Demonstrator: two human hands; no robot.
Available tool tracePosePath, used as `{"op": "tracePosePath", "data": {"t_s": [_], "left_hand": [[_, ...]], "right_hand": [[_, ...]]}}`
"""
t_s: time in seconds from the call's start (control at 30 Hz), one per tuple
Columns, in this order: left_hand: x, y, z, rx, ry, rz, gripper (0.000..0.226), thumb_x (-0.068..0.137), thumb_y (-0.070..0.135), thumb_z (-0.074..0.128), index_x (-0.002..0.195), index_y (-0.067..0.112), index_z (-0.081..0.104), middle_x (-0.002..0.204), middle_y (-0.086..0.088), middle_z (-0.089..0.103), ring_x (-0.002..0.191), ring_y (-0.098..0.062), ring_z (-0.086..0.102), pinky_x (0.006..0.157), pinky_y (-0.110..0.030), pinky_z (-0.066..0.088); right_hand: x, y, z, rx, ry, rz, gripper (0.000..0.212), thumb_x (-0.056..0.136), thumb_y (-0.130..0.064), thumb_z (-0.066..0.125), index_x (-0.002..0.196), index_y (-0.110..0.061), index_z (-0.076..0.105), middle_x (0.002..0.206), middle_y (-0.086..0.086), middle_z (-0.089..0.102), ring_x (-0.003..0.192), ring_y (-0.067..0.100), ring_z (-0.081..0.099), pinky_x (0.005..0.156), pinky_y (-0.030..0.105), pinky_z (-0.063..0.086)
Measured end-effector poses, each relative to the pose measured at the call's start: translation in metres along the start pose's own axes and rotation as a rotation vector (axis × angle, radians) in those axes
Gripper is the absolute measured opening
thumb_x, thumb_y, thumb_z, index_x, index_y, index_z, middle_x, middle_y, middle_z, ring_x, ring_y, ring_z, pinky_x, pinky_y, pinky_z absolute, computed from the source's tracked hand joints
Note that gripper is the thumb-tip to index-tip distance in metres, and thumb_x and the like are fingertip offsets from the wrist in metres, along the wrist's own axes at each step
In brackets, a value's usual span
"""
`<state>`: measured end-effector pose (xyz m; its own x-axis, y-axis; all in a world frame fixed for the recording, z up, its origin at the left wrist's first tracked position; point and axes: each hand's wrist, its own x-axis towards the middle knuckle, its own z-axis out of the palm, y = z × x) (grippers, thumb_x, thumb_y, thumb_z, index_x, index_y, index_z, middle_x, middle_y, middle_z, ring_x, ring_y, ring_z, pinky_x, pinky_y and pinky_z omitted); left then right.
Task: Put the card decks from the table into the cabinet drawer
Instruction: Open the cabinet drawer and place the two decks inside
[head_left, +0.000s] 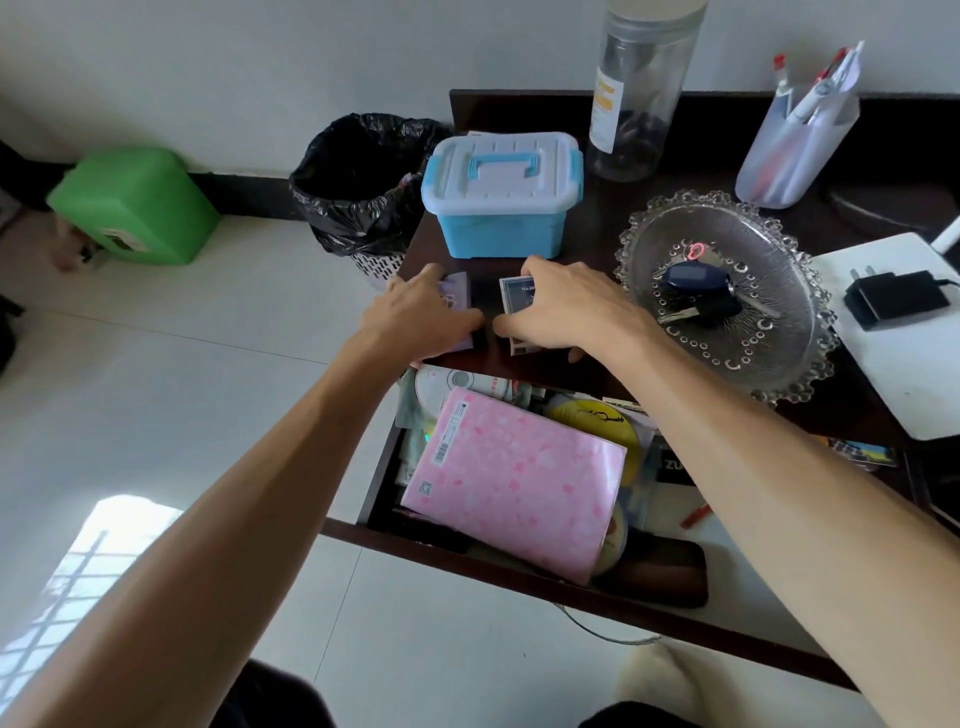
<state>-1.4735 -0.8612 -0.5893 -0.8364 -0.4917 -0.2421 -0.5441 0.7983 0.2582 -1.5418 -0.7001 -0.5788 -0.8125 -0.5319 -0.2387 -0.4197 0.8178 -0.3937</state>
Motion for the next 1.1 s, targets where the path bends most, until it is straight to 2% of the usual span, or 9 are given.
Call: {"op": "tracePosePath", "data": {"t_s": [0.13,0.3,0.47,0.6,0.7,0.77,0.9,1.03,1.1], "left_hand": [[-0.013,-0.014,-0.015,-0.181,-0.022,0.046,0.064,0.078,0.056,0.062,0.136,0.033,0.047,0.122,-0.006,0.062,0.075,-0.013,0.063,0.046,-0.02,0.048],[-0.076,-0.018,-0.025,-0.681,-0.145,0.244,0.061,0.075,0.053,0.074,0.131,0.04,0.051,0.089,0.008,0.068,0.074,-0.007,0.073,0.052,-0.025,0.059],[-0.129,0.006,0.017,-0.606,-0.342,0.364,0.064,0.067,0.069,0.07,0.126,0.057,0.048,0.101,0.015,0.062,0.083,-0.013,0.072,0.063,-0.025,0.058],[-0.143,0.038,0.068,-0.627,-0.528,0.498,0.066,0.07,0.058,0.075,0.13,0.056,0.047,0.106,0.016,0.063,0.091,-0.013,0.062,0.075,-0.028,0.057],[-0.14,0.06,0.101,-0.622,-0.661,0.544,0.067,0.071,0.051,0.075,0.131,0.052,0.047,0.11,0.014,0.062,0.096,-0.012,0.059,0.078,-0.027,0.057],[-0.138,0.071,0.12,-0.612,-0.742,0.587,0.065,0.075,0.046,0.076,0.133,0.051,0.046,0.107,0.017,0.06,0.097,-0.01,0.059,0.075,-0.021,0.056],[-0.135,0.08,0.144,-0.565,-0.845,0.623,0.07,0.078,0.039,0.077,0.134,0.055,0.039,0.103,0.025,0.059,0.095,-0.003,0.06,0.074,-0.009,0.046],[-0.136,0.077,0.155,-0.526,-0.841,0.657,0.074,0.073,0.043,0.075,0.134,0.059,0.035,0.103,0.027,0.059,0.096,-0.001,0.061,0.075,-0.005,0.046],[-0.136,0.076,0.157,-0.524,-0.816,0.66,0.074,0.076,0.044,0.077,0.134,0.061,0.034,0.106,0.034,0.058,0.096,0.003,0.061,0.073,-0.002,0.045]], "right_hand": [[-0.023,0.0,-0.007,0.277,-0.038,0.007,0.066,0.072,-0.064,0.063,0.131,-0.038,0.052,0.109,-0.008,0.057,0.053,0.008,0.065,0.032,0.017,0.044],[-0.097,0.037,-0.011,0.666,-0.151,-0.124,0.039,0.077,-0.06,0.069,0.114,-0.053,0.058,0.088,-0.025,0.066,0.061,0.002,0.067,0.039,0.024,0.051],[-0.176,0.11,-0.007,0.828,-0.31,-0.056,0.049,0.082,-0.052,0.073,0.126,-0.061,0.053,0.1,-0.022,0.065,0.064,0.012,0.068,0.05,0.033,0.059],[-0.209,0.167,0.001,0.739,-0.335,0.067,0.058,0.081,-0.053,0.072,0.133,-0.06,0.048,0.118,-0.004,0.066,0.088,0.03,0.071,0.068,0.045,0.063],[-0.222,0.202,0.011,0.573,-0.324,0.098,0.061,0.081,-0.056,0.071,0.133,-0.067,0.042,0.135,-0.031,0.053,0.108,0.002,0.063,0.09,0.04,0.054],[-0.226,0.218,0.018,0.507,-0.335,0.127,0.065,0.081,-0.053,0.073,0.134,-0.067,0.038,0.136,-0.034,0.052,0.093,-0.013,0.06,0.082,0.028,0.047],[-0.234,0.24,0.029,0.367,-0.352,0.166,0.08,0.08,-0.04,0.079,0.138,-0.068,0.031,0.115,-0.026,0.058,0.081,-0.016,0.059,0.068,0.023,0.048],[-0.23,0.256,0.033,0.104,-0.328,0.118,0.085,0.079,-0.039,0.079,0.141,-0.064,0.026,0.115,-0.026,0.056,0.09,-0.002,0.056,0.074,0.031,0.05],[-0.224,0.263,0.039,-0.107,-0.288,0.036,0.089,0.079,-0.037,0.081,0.147,-0.051,0.026,0.096,-0.018,0.058,0.076,0.008,0.054,0.063,0.028,0.044]]}}
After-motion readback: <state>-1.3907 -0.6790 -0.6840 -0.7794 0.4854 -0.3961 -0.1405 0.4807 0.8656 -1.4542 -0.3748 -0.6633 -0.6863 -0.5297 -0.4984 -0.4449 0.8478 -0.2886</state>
